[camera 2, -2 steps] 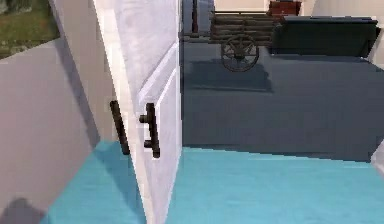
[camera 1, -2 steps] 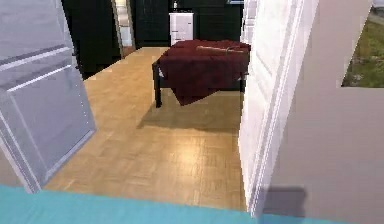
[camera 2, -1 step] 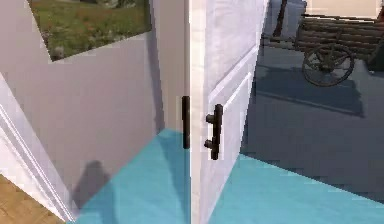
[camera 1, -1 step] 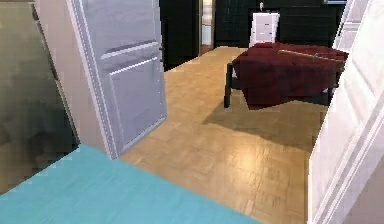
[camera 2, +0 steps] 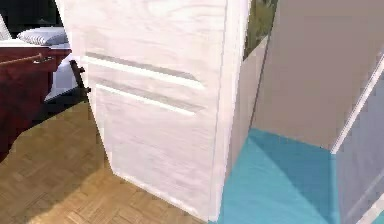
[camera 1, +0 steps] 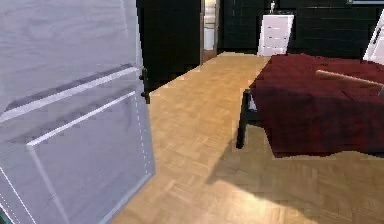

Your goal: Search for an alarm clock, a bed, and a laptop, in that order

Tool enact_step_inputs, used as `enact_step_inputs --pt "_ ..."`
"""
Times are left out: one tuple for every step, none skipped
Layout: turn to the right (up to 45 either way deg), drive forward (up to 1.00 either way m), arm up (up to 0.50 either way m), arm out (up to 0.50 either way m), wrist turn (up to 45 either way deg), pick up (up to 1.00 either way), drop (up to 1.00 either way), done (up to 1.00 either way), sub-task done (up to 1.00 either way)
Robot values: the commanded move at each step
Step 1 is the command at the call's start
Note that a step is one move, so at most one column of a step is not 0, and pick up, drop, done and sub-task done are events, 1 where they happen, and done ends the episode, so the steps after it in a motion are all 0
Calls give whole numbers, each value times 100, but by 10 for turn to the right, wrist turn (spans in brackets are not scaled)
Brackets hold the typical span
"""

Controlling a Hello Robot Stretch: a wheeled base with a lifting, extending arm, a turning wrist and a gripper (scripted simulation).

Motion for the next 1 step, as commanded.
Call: enact_step_inputs --pt "0 100 0 0 0 0 0 0 0"
